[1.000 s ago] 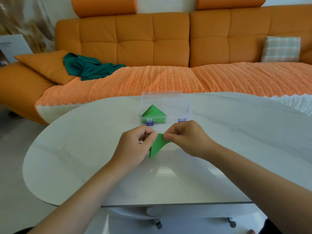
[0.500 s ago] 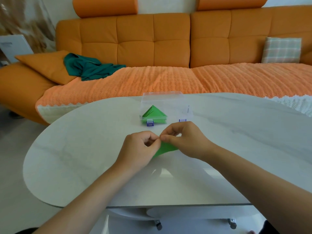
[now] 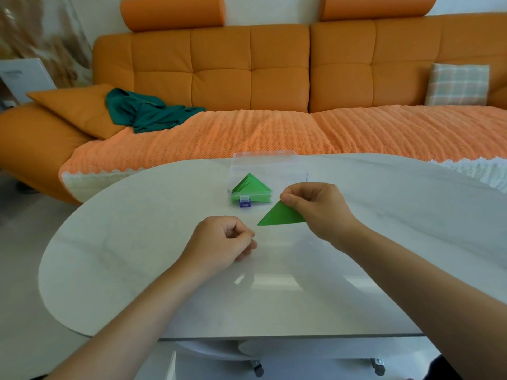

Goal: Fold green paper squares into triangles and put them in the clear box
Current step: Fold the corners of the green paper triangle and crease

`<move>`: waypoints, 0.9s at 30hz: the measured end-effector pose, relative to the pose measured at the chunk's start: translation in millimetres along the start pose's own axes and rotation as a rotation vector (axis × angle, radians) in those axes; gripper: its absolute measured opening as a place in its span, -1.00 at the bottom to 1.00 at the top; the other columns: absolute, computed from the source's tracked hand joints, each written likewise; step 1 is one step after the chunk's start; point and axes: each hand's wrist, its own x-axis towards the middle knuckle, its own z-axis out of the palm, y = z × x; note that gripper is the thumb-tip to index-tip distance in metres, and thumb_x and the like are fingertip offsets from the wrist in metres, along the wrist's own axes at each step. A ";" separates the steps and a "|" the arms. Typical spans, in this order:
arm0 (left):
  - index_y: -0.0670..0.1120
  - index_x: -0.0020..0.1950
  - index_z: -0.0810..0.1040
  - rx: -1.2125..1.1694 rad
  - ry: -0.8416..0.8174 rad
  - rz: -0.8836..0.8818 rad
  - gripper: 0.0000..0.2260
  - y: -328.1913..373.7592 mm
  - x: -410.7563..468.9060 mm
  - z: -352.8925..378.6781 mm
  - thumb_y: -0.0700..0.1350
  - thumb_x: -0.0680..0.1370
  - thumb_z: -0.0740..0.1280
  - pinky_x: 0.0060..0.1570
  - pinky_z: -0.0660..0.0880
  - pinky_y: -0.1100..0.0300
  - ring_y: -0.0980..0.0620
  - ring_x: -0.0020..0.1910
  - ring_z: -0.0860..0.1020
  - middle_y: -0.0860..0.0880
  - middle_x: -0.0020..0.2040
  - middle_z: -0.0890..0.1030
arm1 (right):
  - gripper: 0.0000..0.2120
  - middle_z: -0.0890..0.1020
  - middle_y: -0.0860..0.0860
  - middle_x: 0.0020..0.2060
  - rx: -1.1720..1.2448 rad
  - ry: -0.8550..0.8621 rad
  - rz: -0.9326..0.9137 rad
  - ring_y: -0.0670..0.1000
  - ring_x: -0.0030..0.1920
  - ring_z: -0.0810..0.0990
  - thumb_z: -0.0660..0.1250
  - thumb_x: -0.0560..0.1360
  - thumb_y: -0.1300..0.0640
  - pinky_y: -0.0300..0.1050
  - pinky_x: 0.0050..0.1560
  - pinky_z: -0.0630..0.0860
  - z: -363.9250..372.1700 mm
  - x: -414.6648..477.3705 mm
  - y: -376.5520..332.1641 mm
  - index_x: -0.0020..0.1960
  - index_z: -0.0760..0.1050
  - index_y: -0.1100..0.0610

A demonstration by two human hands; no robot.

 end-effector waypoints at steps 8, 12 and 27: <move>0.07 -0.10 0.71 0.043 0.039 0.199 -0.94 4.5 9.0 2.2 -0.04 0.52 0.43 -0.02 0.60 -0.03 0.09 -0.19 0.64 0.12 -0.23 0.69 | -0.91 0.71 0.08 -0.22 -0.011 -0.106 -0.067 -0.05 -0.23 0.61 0.45 0.49 0.18 -0.08 -0.11 0.54 15.6 -4.1 1.7 -0.18 0.66 0.05; 0.10 -0.18 0.71 0.088 0.117 0.268 -0.88 5.4 15.6 -1.5 -0.09 0.52 0.44 -0.15 0.55 0.10 0.06 -0.28 0.60 0.10 -0.32 0.66 | -0.92 0.72 0.07 -0.24 -0.111 -0.105 -0.047 -0.08 -0.26 0.61 0.53 0.42 0.17 -0.15 -0.15 0.56 13.8 0.2 3.4 -0.10 0.69 0.10; -0.07 -0.12 0.65 0.481 0.209 0.372 -0.88 -15.2 78.1 -51.5 -0.08 0.56 0.37 -0.10 0.50 0.10 0.09 -0.20 0.54 0.06 -0.20 0.61 | -0.86 0.60 -0.09 -0.36 -0.420 0.084 -0.182 -0.19 -0.44 0.46 0.51 0.44 0.11 -0.40 -0.38 0.38 7.3 60.6 -11.6 -0.22 0.60 -0.08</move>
